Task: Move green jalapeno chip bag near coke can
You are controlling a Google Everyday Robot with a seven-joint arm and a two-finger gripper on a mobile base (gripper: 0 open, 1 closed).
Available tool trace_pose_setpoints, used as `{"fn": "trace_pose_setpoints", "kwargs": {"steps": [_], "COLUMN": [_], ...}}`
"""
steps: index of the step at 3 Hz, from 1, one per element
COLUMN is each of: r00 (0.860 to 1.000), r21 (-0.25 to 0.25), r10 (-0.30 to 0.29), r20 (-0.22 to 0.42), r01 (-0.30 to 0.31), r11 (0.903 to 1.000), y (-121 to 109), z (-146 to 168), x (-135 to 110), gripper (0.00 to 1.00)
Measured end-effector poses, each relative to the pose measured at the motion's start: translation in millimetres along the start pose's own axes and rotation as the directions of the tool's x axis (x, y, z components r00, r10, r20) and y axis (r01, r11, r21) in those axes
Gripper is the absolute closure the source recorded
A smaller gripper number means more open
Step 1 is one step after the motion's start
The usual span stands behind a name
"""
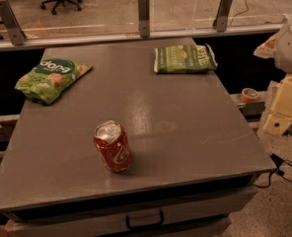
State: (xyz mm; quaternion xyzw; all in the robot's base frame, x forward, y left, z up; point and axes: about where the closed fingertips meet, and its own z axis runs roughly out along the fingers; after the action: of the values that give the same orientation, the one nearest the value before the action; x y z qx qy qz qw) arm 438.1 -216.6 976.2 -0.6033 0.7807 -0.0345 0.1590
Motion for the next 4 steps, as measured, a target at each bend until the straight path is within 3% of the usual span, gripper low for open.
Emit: {"fn": "trace_pose_setpoints", "kwargs": {"steps": [1,2,3,4], "r00": [1.0,0.999,0.991,0.966], "r21": [0.0,0.002,0.027,0.101], "r10": [0.0,-0.009,-0.038,-0.087], "r20": [0.0,0.04,0.126,0.245], "r01": [0.0,0.009,0.035,0.064], "r11": [1.0,1.0,0.999,0.9929], "y": [0,-15,-54,-121], "z": [0,9,35,78], "x": [0,-7,-28,-66], "gripper": [0.0,0.0,0.0,0.0]}}
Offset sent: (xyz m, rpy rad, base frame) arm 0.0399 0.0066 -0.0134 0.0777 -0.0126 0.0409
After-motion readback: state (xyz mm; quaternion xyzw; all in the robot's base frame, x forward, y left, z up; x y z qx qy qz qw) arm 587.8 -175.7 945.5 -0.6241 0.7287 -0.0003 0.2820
